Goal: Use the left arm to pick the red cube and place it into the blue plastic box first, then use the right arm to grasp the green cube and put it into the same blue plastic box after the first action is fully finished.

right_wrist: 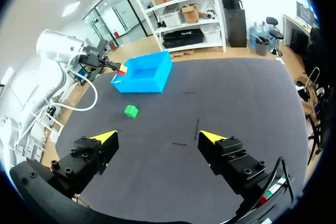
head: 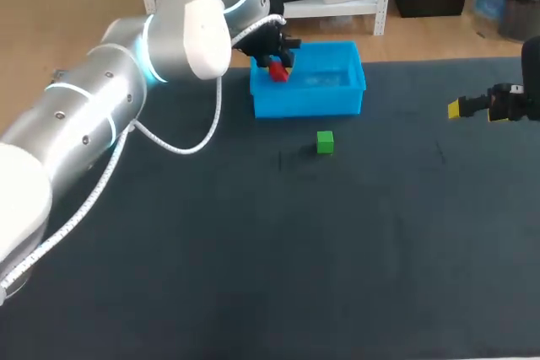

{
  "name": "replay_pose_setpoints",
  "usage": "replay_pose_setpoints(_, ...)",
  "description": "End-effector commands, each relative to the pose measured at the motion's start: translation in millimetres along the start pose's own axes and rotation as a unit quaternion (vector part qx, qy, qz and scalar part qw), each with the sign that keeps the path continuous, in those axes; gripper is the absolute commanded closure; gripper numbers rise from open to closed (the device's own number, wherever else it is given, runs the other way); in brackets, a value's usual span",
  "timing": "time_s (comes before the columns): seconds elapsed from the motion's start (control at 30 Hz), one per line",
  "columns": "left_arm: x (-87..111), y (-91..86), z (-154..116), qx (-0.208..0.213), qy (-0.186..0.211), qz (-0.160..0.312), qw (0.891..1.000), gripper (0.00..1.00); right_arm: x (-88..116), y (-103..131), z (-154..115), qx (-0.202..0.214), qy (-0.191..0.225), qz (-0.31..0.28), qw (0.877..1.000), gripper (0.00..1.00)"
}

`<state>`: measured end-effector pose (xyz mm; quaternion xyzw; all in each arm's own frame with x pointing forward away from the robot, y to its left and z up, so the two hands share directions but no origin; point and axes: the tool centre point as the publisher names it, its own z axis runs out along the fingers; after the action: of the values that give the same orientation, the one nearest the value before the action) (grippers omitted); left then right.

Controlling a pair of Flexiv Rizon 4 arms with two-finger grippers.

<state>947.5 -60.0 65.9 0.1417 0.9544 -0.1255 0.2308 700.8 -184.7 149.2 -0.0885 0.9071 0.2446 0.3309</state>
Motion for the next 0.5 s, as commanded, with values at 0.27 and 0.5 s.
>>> replay_pose_setpoints(0.27,-7.7,-3.6,16.6,-0.013,0.055,-0.006,0.998,1.00,-0.1,-0.5,-0.1,-0.001,0.000,0.000,1.000,0.00)
replay_pose_setpoints(0.5,-7.3,-2.4,17.5,-0.020,0.065,-0.013,0.998,1.00,-0.1,-0.5,-0.1,-0.001,0.000,0.000,1.000,0.00)
